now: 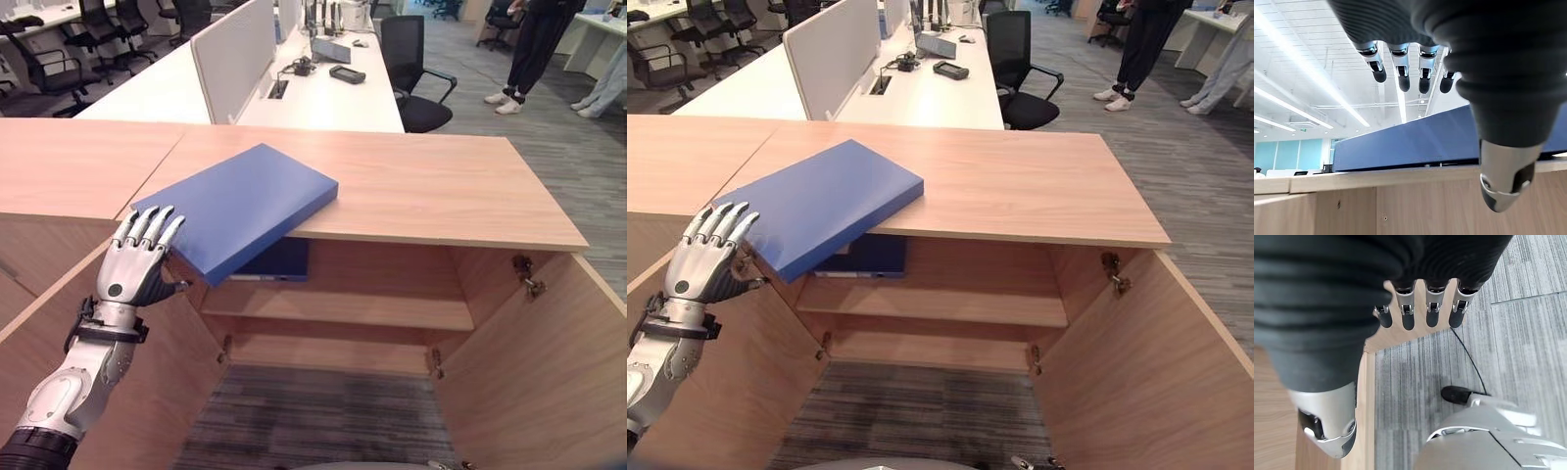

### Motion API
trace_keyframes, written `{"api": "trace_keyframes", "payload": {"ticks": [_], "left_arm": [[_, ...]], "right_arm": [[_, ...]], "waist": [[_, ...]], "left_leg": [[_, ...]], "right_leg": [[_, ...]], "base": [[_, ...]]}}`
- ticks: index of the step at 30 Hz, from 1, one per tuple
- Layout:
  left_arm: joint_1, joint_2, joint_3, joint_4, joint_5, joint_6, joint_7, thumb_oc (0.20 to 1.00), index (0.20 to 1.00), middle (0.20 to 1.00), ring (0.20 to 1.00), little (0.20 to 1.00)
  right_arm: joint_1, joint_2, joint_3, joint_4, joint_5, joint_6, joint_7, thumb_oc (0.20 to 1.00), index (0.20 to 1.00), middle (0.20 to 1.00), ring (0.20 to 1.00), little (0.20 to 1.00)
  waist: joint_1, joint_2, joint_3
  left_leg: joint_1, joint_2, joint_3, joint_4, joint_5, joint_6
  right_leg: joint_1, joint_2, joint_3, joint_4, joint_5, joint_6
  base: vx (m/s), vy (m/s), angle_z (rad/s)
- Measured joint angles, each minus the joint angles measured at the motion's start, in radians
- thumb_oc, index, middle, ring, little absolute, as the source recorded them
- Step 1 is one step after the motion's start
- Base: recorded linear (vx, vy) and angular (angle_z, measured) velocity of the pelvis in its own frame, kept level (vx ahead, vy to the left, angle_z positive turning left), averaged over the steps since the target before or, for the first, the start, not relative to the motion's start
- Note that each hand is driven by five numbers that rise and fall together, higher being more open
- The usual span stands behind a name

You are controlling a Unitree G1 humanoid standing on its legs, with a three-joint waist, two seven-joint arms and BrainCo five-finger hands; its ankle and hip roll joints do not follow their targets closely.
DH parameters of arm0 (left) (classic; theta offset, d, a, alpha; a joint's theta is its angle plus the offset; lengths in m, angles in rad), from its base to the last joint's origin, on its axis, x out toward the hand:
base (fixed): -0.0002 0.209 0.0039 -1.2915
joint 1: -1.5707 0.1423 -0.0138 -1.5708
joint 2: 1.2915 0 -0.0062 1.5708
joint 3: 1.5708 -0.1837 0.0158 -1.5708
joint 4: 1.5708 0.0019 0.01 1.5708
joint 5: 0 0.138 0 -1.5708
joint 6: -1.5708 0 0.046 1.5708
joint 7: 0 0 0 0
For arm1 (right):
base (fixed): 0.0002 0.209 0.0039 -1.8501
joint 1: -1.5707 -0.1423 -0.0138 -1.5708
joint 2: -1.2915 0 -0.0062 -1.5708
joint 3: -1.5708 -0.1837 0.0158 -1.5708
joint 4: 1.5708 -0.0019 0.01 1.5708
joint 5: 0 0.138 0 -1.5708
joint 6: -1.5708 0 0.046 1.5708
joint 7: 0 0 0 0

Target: Put the empty folder in the office cabinet

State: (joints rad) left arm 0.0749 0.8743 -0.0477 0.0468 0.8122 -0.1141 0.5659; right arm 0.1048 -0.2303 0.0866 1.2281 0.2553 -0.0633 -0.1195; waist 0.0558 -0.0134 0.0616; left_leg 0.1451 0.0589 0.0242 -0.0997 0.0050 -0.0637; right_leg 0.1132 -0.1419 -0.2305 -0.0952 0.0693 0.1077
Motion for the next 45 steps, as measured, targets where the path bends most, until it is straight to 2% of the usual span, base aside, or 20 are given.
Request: {"api": "trace_keyframes", "payload": {"ticks": [3, 8, 17, 35, 38, 45], "left_arm": [[0.0, 0.0, -0.004, -0.009, 0.0, -0.003, -0.008, 1.0, 1.0, 1.0, 1.0, 1.0], [-0.029, 0.001, -0.075, -0.008, 0.0, -0.013, -0.02, 1.0, 1.0, 1.0, 1.0, 1.0], [-0.046, 0.001, -0.111, -0.005, 0.001, -0.017, -0.038, 1.0, 1.0, 1.0, 1.0, 1.0], [-0.047, -0.001, -0.111, 0.028, 0.001, -0.015, -0.052, 1.0, 1.0, 1.0, 1.0, 1.0], [-0.047, -0.001, -0.112, 0.03, 0.001, -0.012, -0.052, 0.2, 0.2, 0.2, 0.2, 0.2], [-0.083, -0.001, -0.112, 0.028, 0.001, -0.012, -0.027, 0.2, 0.2, 0.2, 0.2, 0.2]], "right_arm": [[0.004, -0.001, 0.0, 0.001, 0.0, 0.0, 0.0, 1.0, 1.0, 1.0, 1.0, 1.0], [0.003, -0.002, -0.002, 0.001, 0.0, 0.0, 0.0, 1.0, 1.0, 1.0, 1.0, 1.0], [0.0, -0.005, -0.003, 0.002, 0.0, 0.001, -0.001, 1.0, 1.0, 1.0, 1.0, 1.0], [0.002, -0.005, -0.008, 0.002, 0.001, 0.001, -0.002, 1.0, 1.0, 1.0, 1.0, 1.0], [0.002, -0.005, -0.008, 0.002, 0.001, 0.001, -0.002, 1.0, 1.0, 1.0, 1.0, 1.0], [0.002, -0.005, -0.009, 0.002, 0.001, 0.001, -0.003, 1.0, 1.0, 1.0, 1.0, 1.0]], "waist": [[-0.005, 0.007, -0.005], [-0.01, 0.01, -0.006], [-0.018, 0.011, -0.005], [-0.019, 0.017, -0.001], [-0.019, 0.017, -0.001], [-0.019, 0.016, -0.002]], "left_leg": [[0.0, 0.0, 0.0, 0.0, 0.0, 0.0], [0.001, 0.0, 0.001, 0.0, 0.0, 0.0], [0.0, 0.0, 0.003, 0.0, 0.0, 0.0], [0.0, 0.0, 0.012, 0.0, 0.0, -0.001], [0.0, 0.0, 0.013, 0.0, 0.0, -0.001], [0.001, 0.0, 0.016, 0.0, 0.0, -0.001]], "right_leg": [[-0.004, 0.0, 0.0, 0.0, 0.0, 0.0], [-0.005, 0.0, 0.001, 0.0, 0.001, 0.0], [-0.006, 0.0, 0.002, 0.0, 0.001, 0.001], [-0.008, 0.0, 0.011, 0.0, 0.001, 0.001], [-0.008, 0.0, 0.011, 0.0, 0.001, 0.002], [-0.008, 0.0, 0.015, 0.0, 0.001, 0.002]], "base": [[0.0, 0.0, 0.0], [0.0, 0.0, 0.0], [0.0, 0.0, 0.0], [0.0, 0.0, 0.0], [0.0, 0.0, 0.0], [0.0, 0.0, 0.0]]}}
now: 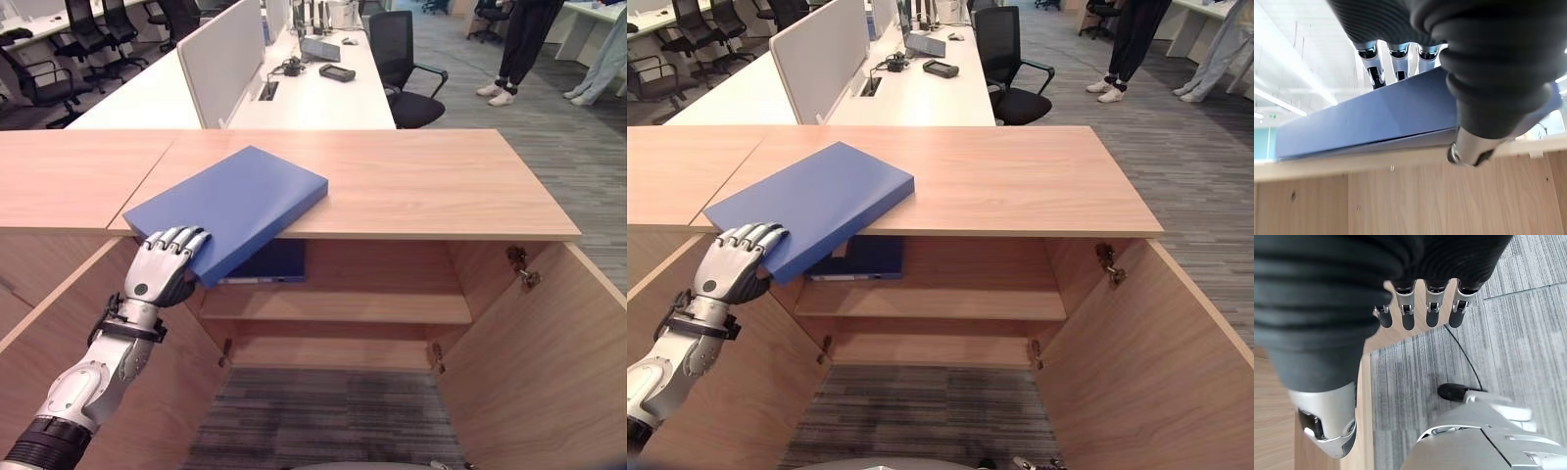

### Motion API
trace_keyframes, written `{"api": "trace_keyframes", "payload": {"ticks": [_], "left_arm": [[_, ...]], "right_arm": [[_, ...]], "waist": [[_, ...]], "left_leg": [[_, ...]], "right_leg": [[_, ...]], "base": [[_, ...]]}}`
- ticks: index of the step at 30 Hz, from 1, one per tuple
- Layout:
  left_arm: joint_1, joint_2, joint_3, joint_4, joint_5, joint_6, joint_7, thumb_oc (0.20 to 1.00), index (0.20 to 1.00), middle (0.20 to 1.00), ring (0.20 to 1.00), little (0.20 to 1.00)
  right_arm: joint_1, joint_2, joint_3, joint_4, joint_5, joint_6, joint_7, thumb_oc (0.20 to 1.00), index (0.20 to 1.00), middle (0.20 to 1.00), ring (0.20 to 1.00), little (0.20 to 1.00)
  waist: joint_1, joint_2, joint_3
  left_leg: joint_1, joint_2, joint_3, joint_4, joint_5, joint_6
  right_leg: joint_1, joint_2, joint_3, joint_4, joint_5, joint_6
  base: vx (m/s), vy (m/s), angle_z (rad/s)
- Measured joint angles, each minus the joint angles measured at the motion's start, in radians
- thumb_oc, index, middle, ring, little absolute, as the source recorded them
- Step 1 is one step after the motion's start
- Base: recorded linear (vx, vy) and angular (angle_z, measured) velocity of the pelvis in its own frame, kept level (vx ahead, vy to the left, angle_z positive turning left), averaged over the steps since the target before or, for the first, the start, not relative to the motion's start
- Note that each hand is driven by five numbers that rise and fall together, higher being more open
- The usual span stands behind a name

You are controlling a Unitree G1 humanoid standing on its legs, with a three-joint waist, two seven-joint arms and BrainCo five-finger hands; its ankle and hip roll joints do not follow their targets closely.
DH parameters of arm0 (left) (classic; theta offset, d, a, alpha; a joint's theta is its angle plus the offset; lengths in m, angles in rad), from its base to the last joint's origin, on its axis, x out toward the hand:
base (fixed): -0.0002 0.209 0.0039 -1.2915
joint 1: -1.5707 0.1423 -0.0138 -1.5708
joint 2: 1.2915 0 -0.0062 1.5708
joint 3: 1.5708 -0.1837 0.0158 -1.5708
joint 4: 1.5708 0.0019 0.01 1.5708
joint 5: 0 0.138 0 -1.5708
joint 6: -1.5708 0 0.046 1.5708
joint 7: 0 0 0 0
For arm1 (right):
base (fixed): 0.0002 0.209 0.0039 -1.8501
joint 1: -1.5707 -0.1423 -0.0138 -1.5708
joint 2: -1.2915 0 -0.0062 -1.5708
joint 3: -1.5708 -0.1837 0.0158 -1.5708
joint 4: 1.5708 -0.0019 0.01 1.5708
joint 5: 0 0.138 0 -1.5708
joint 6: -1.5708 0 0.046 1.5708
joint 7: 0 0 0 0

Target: Put the empty folder in the office cabinet

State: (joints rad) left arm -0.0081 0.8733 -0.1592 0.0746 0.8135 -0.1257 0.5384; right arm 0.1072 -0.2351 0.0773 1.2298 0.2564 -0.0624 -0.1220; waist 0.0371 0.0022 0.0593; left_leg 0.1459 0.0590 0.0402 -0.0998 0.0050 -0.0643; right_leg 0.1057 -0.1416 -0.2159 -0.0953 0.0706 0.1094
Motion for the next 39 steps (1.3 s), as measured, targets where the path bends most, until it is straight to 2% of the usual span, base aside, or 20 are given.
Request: {"api": "trace_keyframes", "payload": {"ticks": [20, 23, 26, 29, 32, 37, 39], "left_arm": [[-0.023, -0.004, 0.007, -0.004, -0.004, 0.002, 0.004, 0.2, 0.2, 0.2, 0.2, 0.2], [-0.009, -0.014, 0.049, -0.047, -0.032, -0.003, -0.006, 0.2, 0.2, 0.2, 0.2, 0.2], [0.002, -0.055, 0.131, -0.103, -0.113, -0.006, -0.007, 0.2, 0.2, 0.2, 0.2, 0.2], [0.003, -0.14, 0.249, -0.177, -0.222, -0.006, 0.008, 0.2, 0.2, 0.2, 0.2, 0.2], [0.002, -0.164, 0.319, -0.228, -0.291, -0.008, 0.041, 0.2, 0.2, 0.2, 0.2, 0.2], [-0.002, -0.165, 0.329, -0.258, -0.375, -0.014, 0.072, 0.2, 0.2, 0.2, 0.2, 0.2], [-0.005, -0.165, 0.33, -0.282, -0.389, -0.035, 0.077, 0.2, 0.2, 0.2, 0.2, 0.2]], "right_arm": [[-0.006, 0.004, -0.048, 0.028, 0.088, 0.001, 0.0, 1.0, 1.0, 1.0, 1.0, 1.0], [-0.007, 0.004, -0.048, 0.027, 0.088, 0.002, 0.0, 1.0, 1.0, 1.0, 1.0, 1.0], [-0.008, 0.007, -0.047, 0.027, 0.088, 0.003, 0.0, 1.0, 1.0, 1.0, 1.0, 1.0], [-0.011, 0.011, -0.042, 0.026, 0.099, 0.006, 0.001, 1.0, 1.0, 1.0, 1.0, 1.0], [-0.02, 0.011, -0.036, 0.026, 0.108, 0.007, 0.002, 1.0, 1.0, 1.0, 1.0, 1.0], [-0.028, 0.011, -0.03, 0.027, 0.108, 0.008, 0.004, 1.0, 1.0, 1.0, 1.0, 1.0], [-0.032, 0.011, -0.03, 0.027, 0.108, 0.008, 0.004, 1.0, 1.0, 1.0, 1.0, 1.0]], "waist": [[-0.002, -0.004, -0.011], [-0.001, -0.004, -0.011], [0.001, -0.003, -0.012], [0.003, -0.002, -0.012], [0.006, 0.002, -0.013], [0.02, 0.009, -0.017], [0.026, 0.009, -0.017]], "left_leg": [[0.001, 0.0, 0.002, 0.0, 0.0, 0.0], [0.002, 0.0, 0.002, 0.0, 0.0, 0.0], [0.002, 0.0, 0.001, 0.001, 0.0, 0.0], [0.001, 0.0, -0.004, 0.009, 0.001, 0.0], [0.001, 0.0, -0.005, 0.009, 0.001, 0.0], [0.0, 0.0, -0.007, 0.009, 0.001, 0.0], [0.0, 0.0, -0.008, 0.001, 0.001, 0.0]], "right_leg": [[0.0, 0.0, 0.003, 0.0, 0.0, 0.0], [0.001, 0.0, 0.003, 0.0, 0.0, 0.0], [0.003, 0.0, 0.002, 0.0, 0.0, 0.0], [0.003, 0.0, -0.003, 0.0, 0.0, 0.0], [0.004, 0.0, -0.004, 0.0, 0.0, 0.0], [0.004, 0.0, -0.005, 0.0, 0.0, 0.0], [0.004, 0.0, -0.006, 0.0, 0.0, 0.0]], "base": [[0.0, 0.0, 0.0], [0.0, 0.0, 0.0], [-0.01, -0.012, 0.01], [-0.02, -0.022, 0.04], [0.0, 0.0, 0.0], [0.0, -0.007, 0.0], [0.0, 0.0, 0.0]]}}
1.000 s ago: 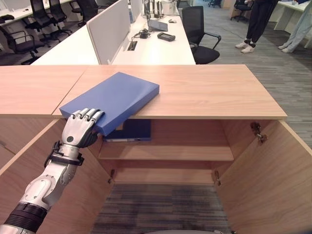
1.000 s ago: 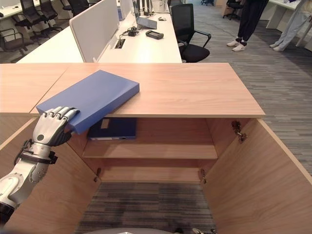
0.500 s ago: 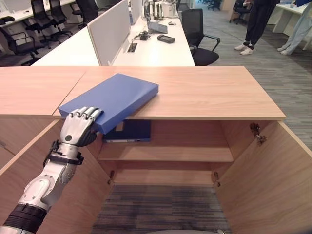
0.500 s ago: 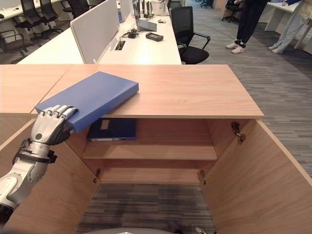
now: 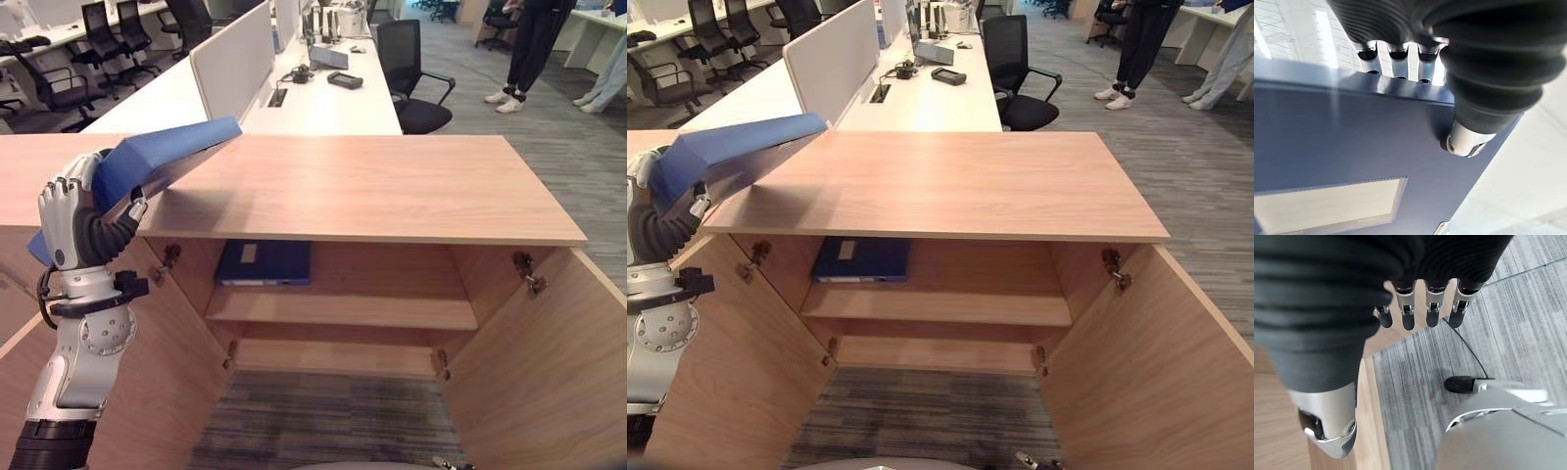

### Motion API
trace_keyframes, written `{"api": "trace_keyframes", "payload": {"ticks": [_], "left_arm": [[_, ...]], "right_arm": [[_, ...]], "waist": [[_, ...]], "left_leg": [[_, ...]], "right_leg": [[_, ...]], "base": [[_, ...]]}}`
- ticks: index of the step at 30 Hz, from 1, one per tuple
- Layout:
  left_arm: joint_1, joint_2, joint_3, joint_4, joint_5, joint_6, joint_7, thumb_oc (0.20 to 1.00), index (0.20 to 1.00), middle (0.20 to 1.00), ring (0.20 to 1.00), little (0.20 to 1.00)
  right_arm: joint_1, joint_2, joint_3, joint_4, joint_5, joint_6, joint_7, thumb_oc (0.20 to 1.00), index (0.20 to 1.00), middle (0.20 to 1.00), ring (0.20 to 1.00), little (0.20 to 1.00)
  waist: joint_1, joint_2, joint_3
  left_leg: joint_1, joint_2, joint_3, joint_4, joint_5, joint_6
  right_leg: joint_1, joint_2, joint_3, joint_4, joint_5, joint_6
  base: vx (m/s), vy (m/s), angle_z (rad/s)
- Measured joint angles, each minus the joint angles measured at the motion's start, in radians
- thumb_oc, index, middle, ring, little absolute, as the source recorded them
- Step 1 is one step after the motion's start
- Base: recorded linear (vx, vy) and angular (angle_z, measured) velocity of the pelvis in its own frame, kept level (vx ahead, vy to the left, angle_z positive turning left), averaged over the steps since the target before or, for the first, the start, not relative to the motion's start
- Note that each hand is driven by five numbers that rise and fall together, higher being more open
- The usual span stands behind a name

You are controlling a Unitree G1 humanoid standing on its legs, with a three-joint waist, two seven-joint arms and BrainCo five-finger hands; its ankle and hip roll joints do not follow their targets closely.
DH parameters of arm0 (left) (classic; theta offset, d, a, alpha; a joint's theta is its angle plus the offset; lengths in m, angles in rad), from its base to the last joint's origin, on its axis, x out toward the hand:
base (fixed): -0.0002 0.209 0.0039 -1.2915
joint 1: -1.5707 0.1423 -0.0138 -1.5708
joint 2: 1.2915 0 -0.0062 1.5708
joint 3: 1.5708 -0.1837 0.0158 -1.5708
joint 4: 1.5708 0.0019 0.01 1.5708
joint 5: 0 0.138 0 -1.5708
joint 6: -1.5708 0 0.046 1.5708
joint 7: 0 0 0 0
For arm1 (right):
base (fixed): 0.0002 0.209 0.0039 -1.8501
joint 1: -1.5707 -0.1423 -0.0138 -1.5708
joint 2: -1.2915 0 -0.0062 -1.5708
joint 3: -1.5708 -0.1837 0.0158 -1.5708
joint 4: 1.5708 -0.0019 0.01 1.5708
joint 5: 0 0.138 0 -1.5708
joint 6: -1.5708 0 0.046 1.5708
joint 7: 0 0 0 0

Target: Put the empty folder in the office cabinet

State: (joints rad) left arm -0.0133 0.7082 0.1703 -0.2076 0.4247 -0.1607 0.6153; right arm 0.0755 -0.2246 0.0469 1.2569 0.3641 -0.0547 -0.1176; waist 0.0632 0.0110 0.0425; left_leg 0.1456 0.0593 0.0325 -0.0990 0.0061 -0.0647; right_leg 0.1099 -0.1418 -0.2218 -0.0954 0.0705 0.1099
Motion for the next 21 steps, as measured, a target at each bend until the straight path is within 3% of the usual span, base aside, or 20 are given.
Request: {"api": "trace_keyframes", "payload": {"ticks": [4, 8, 10, 14, 21], "left_arm": [[-0.017, -0.001, 0.012, -0.042, -0.056, -0.017, 0.015, 0.2, 0.2, 0.2, 0.2, 0.2], [-0.026, -0.112, 0.056, -0.126, -0.235, -0.063, 0.036, 0.2, 0.2, 0.2, 0.2, 0.2], [-0.026, -0.132, 0.054, -0.132, -0.353, -0.106, 0.021, 0.2, 0.2, 0.2, 0.2, 0.2], [-0.029, -0.149, 0.056, -0.132, -0.529, -0.134, -0.042, 0.2, 0.2, 0.2, 0.2, 0.2], [-0.029, -0.158, 0.053, -0.13, -0.682, -0.14, -0.108, 0.2, 0.2, 0.2, 0.2, 0.2]], "right_arm": [[-0.003, 0.001, 0.001, 0.0, 0.0, 0.0, 0.0, 1.0, 1.0, 1.0, 1.0, 1.0], [-0.006, 0.0, 0.001, 0.0, -0.001, 0.0, -0.001, 1.0, 1.0, 1.0, 1.0, 1.0], [-0.016, -0.001, 0.003, -0.001, -0.001, 0.0, -0.002, 1.0, 1.0, 1.0, 1.0, 1.0], [-0.028, -0.005, 0.019, -0.001, -0.001, 0.0, -0.001, 1.0, 1.0, 1.0, 1.0, 1.0], [-0.043, -0.008, 0.025, -0.001, -0.002, 0.001, 0.005, 1.0, 1.0, 1.0, 1.0, 1.0]], "waist": [[0.001, 0.0, 0.0], [0.004, -0.001, 0.001], [0.003, -0.001, 0.003], [0.003, 0.007, 0.009], [0.004, 0.009, 0.027]], "left_leg": [[-0.005, 0.0, -0.01, 0.0, 0.0, 0.0], [-0.002, -0.001, -0.012, 0.009, 0.001, 0.0], [-0.002, 0.001, -0.014, 0.008, 0.001, -0.001], [-0.009, 0.001, -0.016, 0.007, 0.001, -0.001], [-0.013, 0.0, -0.024, 0.009, 0.005, -0.002]], "right_leg": [[0.0, 0.0, -0.008, 0.0, 0.0, 0.0], [-0.001, 0.0, -0.012, 0.001, 0.0, 0.0], [0.0, 0.001, -0.013, 0.0, 0.0, 0.0], [0.0, 0.001, -0.014, 0.0, -0.004, 0.005], [0.001, 0.001, -0.022, 0.001, 0.0, -0.001]], "base": [[0.01, -0.013, 0.05], [-0.02, -0.017, 0.03], [0.04, -0.012, 0.01], [-0.02, -0.004, 0.01], [-0.01, -0.002, 0.04]]}}
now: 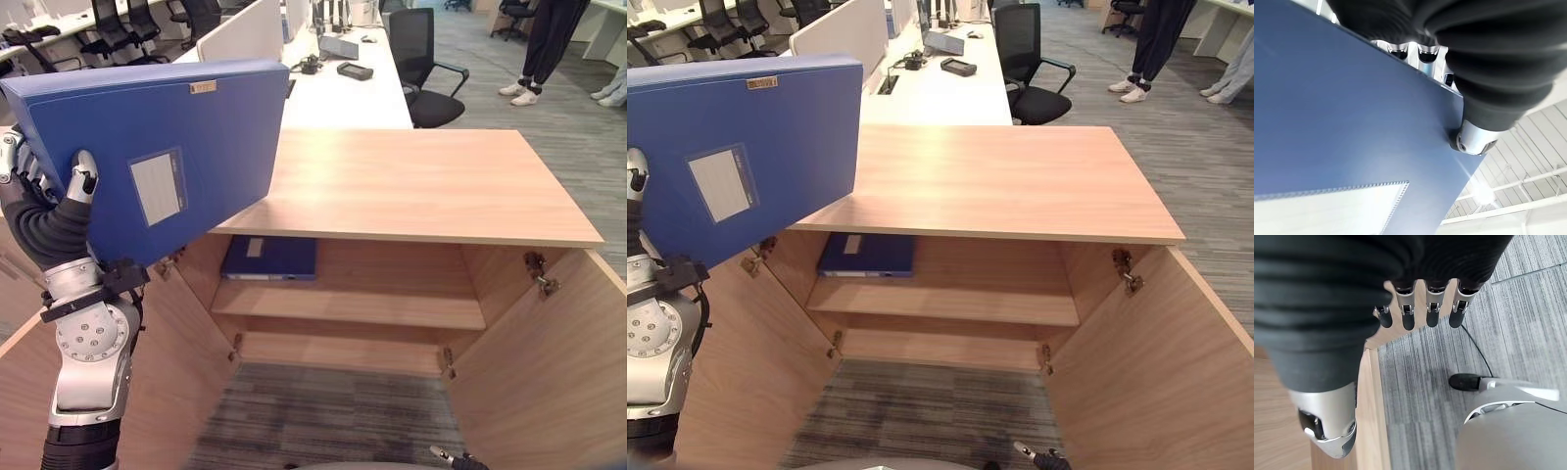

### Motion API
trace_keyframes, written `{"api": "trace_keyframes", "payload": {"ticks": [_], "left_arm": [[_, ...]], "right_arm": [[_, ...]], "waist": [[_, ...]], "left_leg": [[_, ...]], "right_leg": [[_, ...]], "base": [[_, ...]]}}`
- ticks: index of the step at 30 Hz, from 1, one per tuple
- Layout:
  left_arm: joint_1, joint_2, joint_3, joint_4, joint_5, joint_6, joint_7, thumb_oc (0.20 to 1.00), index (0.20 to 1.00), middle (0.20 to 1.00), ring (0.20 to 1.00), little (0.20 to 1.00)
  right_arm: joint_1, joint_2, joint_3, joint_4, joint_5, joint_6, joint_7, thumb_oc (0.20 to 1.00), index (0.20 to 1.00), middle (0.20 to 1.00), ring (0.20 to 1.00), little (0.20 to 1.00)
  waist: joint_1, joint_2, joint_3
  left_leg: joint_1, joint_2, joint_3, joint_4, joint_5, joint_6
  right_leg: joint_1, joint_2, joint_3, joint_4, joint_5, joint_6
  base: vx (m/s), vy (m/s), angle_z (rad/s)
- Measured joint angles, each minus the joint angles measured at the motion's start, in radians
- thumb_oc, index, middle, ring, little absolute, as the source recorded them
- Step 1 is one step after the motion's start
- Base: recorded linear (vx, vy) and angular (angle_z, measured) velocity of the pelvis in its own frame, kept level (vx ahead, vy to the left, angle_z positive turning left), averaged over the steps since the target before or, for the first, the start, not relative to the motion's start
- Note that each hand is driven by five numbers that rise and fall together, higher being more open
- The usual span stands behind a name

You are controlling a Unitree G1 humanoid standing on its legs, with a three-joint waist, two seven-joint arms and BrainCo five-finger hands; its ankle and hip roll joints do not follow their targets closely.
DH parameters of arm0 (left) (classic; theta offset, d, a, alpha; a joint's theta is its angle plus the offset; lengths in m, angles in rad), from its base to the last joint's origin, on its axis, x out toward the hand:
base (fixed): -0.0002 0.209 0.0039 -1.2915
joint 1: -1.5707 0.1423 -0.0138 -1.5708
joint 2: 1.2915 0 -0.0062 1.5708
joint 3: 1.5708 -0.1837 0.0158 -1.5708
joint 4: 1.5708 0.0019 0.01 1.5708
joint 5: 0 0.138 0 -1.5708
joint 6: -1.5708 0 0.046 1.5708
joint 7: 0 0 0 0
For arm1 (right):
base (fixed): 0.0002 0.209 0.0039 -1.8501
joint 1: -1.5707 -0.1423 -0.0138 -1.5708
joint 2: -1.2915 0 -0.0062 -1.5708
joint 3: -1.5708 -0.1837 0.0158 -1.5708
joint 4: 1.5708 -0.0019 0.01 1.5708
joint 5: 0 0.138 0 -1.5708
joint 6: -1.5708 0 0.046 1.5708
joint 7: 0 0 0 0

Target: Put the empty folder in the office cabinet

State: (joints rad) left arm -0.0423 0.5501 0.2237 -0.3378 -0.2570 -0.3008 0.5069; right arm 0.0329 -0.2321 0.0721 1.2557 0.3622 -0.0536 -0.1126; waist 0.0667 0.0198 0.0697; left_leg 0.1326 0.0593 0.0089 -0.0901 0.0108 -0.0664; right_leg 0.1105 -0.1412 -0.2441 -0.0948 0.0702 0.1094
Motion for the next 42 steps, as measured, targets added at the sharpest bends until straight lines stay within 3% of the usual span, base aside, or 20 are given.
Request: {"api": "trace_keyframes", "payload": {"ticks": [13, 16, 18, 26, 27, 36, 42], "left_arm": [[0.001, -0.095, -0.041, 0.003, -0.24, -0.019, -0.087, 0.2, 0.2, 0.2, 0.2, 0.2], [0.001, -0.125, -0.063, 0.004, -0.294, -0.026, -0.094, 0.2, 0.2, 0.2, 0.2, 0.2], [0.001, -0.157, -0.078, 0.008, -0.338, -0.028, -0.106, 0.2, 0.2, 0.2, 0.2, 0.2], [0.004, -0.181, -0.107, 0.008, -0.429, -0.046, -0.108, 0.2, 0.2, 0.2, 0.2, 0.2], [0.004, -0.192, -0.11, 0.007, -0.443, -0.05, -0.108, 0.2, 0.2, 0.2, 0.2, 0.2], [0.004, -0.2, -0.154, 0.004, -0.48, -0.054, -0.109, 0.2, 0.2, 0.2, 0.2, 0.2], [0.004, -0.204, -0.182, 0.0, -0.485, -0.058, -0.107, 0.2, 0.2, 0.2, 0.2, 0.2]], "right_arm": [[-0.031, 0.001, 0.063, -0.089, 0.015, 0.0, 0.04, 1.0, 1.0, 1.0, 1.0, 1.0], [-0.037, 0.012, 0.093, -0.188, 0.062, -0.001, 0.069, 1.0, 1.0, 1.0, 1.0, 1.0], [-0.034, 0.017, 0.149, -0.361, 0.154, -0.007, 0.102, 1.0, 1.0, 1.0, 1.0, 1.0], [-0.041, 0.004, 0.285, -0.717, 0.332, -0.005, 0.184, 1.0, 1.0, 1.0, 1.0, 1.0], [-0.041, -0.005, 0.323, -0.842, 0.384, 0.0, 0.203, 1.0, 1.0, 1.0, 1.0, 1.0], [-0.124, 0.003, 0.406, -1.077, 0.552, -0.004, 0.252, 1.0, 1.0, 1.0, 1.0, 1.0], [-0.21, -0.003, 0.442, -1.184, 0.579, -0.017, 0.255, 1.0, 1.0, 1.0, 1.0, 1.0]], "waist": [[0.001, 0.011, 0.012], [0.002, 0.013, 0.013], [0.0, 0.016, 0.015], [0.004, 0.014, 0.018], [0.005, 0.008, 0.021], [0.006, -0.012, 0.023], [0.014, -0.015, 0.022]], "left_leg": [[0.003, 0.0, -0.014, 0.0, 0.001, 0.0], [0.003, 0.0, -0.014, 0.0, 0.001, 0.0], [0.004, 0.0, -0.013, 0.0, 0.001, 0.0], [0.006, 0.0, -0.012, 0.0, 0.001, 0.0], [0.005, 0.001, -0.012, 0.0, 0.001, -0.001], [0.0, 0.001, -0.011, 0.0, 0.001, -0.001], [-0.005, 0.001, -0.011, 0.001, 0.001, -0.001]], "right_leg": [[0.011, 0.0, -0.014, 0.0, -0.003, 0.0], [0.011, 0.0, -0.014, 0.0, -0.003, 0.0], [0.009, 0.0, -0.014, 0.0, -0.003, -0.001], [0.008, 0.0, -0.014, 0.0, -0.003, -0.001], [0.007, 0.002, -0.014, 0.001, -0.003, -0.001], [0.001, 0.002, -0.013, 0.006, -0.003, -0.001], [-0.004, 0.001, -0.013, 0.006, -0.003, -0.001]], "base": [[0.0, -0.001, 0.03], [0.0, 0.0, 0.0], [0.0, 0.0, 0.0], [0.0, 0.0, 0.0], [0.0, 0.0, 0.0], [0.0, 0.0, 0.0], [0.0, 0.0, 0.0]]}}
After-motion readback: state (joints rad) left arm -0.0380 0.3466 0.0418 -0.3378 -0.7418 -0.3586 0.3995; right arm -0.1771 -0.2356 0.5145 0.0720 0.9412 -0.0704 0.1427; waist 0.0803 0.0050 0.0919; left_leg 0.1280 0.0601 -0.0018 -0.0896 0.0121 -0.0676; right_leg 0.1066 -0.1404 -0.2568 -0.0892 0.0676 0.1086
